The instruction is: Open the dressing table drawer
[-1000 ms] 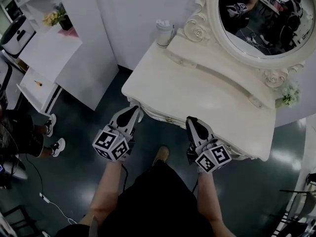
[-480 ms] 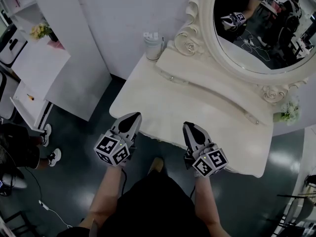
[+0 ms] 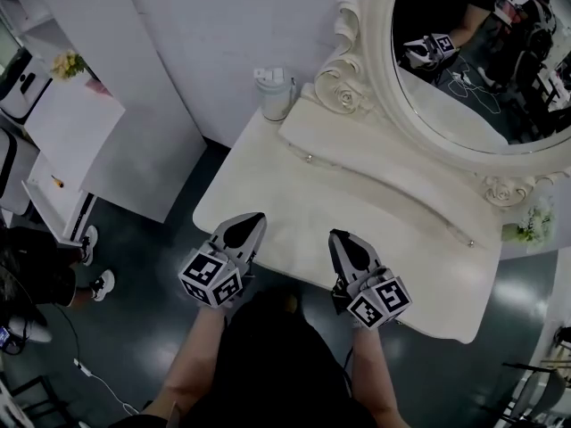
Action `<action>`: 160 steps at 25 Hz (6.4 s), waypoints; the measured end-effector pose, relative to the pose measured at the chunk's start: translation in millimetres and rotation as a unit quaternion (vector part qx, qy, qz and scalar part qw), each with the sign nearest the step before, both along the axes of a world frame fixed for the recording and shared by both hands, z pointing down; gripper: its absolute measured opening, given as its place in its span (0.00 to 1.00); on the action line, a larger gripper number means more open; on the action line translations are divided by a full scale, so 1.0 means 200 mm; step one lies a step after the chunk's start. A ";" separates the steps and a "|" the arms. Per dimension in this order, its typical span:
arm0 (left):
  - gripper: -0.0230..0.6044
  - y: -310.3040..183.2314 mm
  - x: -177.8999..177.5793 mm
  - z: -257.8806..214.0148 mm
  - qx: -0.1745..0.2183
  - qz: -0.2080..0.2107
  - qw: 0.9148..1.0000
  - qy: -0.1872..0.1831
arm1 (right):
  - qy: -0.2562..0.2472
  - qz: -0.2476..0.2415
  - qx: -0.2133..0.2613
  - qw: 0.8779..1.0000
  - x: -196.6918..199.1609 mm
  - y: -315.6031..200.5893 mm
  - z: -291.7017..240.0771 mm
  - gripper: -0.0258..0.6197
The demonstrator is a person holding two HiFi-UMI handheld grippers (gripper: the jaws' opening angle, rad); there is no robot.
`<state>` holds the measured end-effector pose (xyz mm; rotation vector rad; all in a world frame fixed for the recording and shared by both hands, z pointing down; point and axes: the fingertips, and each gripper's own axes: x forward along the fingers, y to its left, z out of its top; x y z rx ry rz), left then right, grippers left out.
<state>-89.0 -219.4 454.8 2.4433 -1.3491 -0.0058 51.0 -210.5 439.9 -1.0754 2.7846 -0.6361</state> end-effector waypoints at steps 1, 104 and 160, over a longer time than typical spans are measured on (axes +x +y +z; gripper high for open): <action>0.06 -0.01 0.01 0.01 -0.003 0.003 1.000 -0.002 | -0.002 0.000 -0.002 1.000 0.00 -0.01 0.01 0.05; 0.21 -0.73 0.29 0.56 -0.173 0.055 0.980 -0.075 | 0.012 0.086 -0.080 0.993 0.11 -0.43 0.35 0.05; 0.21 -0.52 0.20 0.44 -0.143 0.044 0.987 -0.063 | 0.006 0.075 -0.054 0.996 0.11 -0.28 0.23 0.05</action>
